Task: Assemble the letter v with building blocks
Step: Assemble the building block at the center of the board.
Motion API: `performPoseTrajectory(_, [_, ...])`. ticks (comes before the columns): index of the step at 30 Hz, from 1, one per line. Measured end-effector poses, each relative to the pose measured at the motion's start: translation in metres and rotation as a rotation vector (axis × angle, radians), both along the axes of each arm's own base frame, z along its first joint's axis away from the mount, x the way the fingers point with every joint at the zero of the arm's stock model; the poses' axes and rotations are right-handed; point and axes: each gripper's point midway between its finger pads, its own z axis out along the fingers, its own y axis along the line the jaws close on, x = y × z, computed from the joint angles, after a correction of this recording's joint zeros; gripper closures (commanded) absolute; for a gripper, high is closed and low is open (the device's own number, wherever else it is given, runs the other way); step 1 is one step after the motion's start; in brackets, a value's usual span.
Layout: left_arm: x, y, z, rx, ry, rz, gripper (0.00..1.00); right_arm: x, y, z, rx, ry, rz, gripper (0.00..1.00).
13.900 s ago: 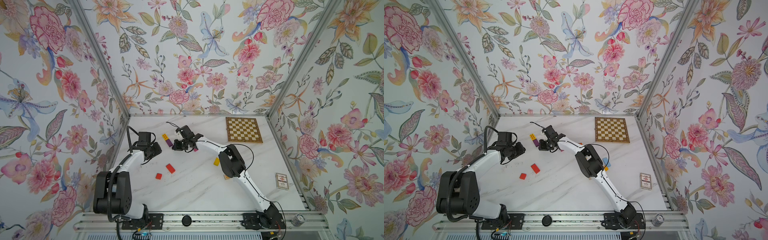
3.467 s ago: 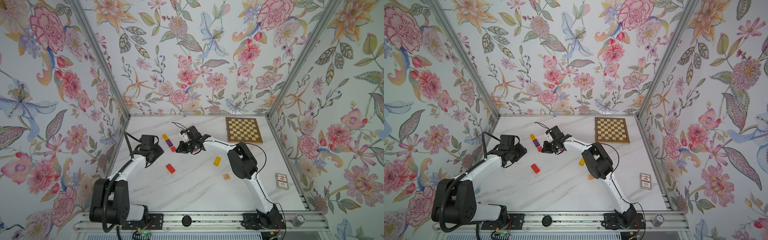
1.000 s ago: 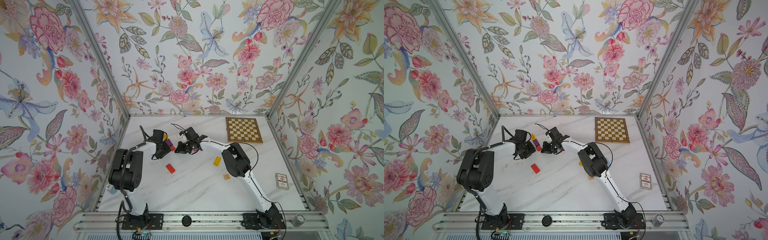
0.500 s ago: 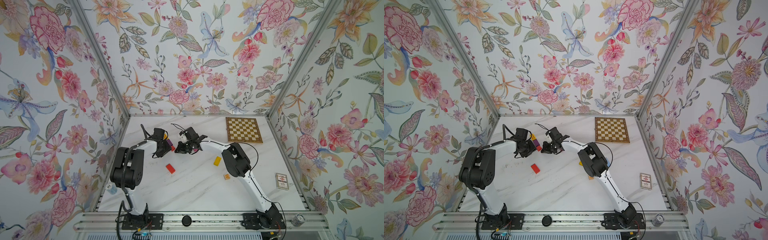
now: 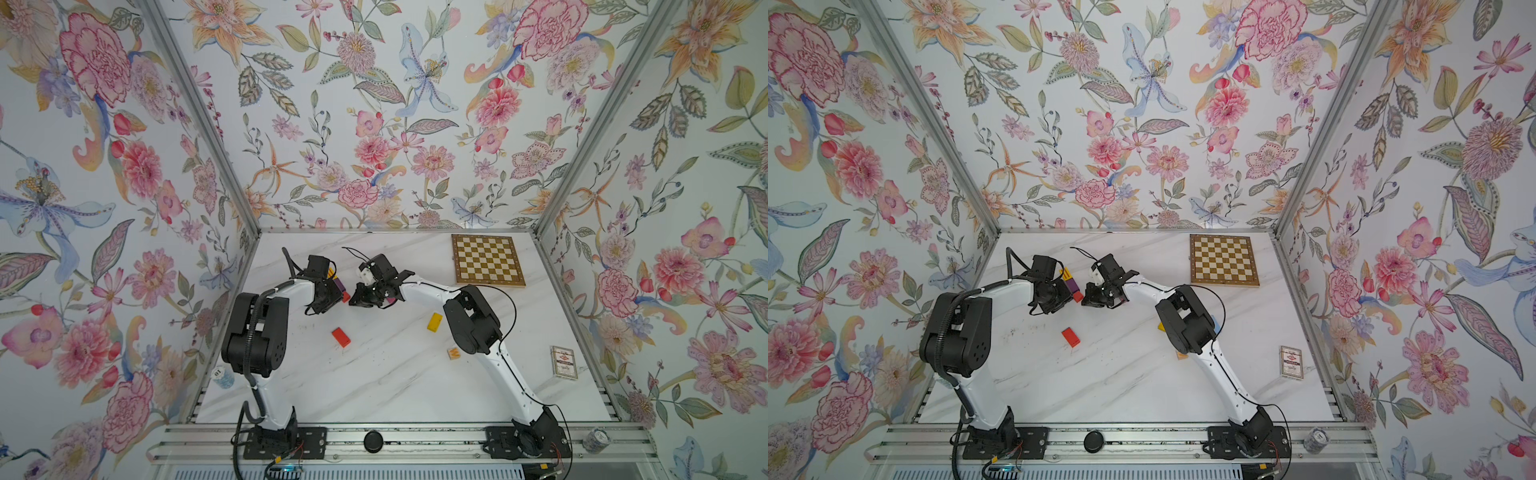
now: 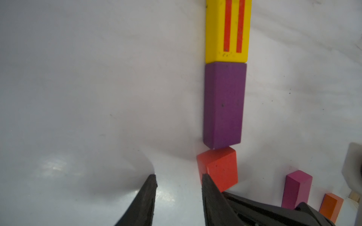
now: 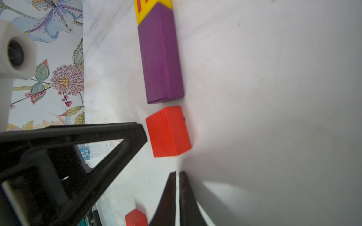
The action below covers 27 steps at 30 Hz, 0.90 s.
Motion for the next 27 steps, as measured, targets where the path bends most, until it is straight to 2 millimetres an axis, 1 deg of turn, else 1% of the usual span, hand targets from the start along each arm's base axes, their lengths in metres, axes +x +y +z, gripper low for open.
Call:
performPoseTrajectory(5, [0.0027,-0.0002,-0.0002,0.002,-0.002,0.0,0.61,-0.0003,0.0001,0.0001,0.001,0.002,0.001,0.9])
performPoseTrajectory(8, [0.0035,-0.0001,-0.0008,0.004,-0.002,-0.002,0.66,-0.0005,0.0002,0.0002,0.002,0.005,0.0,0.9])
performPoseTrajectory(13, [0.0042,-0.0003,-0.0015,0.006,-0.001,-0.006,0.66,-0.0009,0.0004,0.0004,0.003,0.006,0.002,0.9])
performPoseTrajectory(20, [0.0088,-0.0022,-0.0009,0.006,-0.007,-0.009,0.63,-0.0014,0.0006,0.0006,0.005,0.008,0.003,0.9])
performPoseTrajectory(27, [0.0101,-0.0028,-0.0009,0.007,-0.006,-0.013,0.64,-0.0014,0.0006,0.0006,0.005,0.008,0.003,0.9])
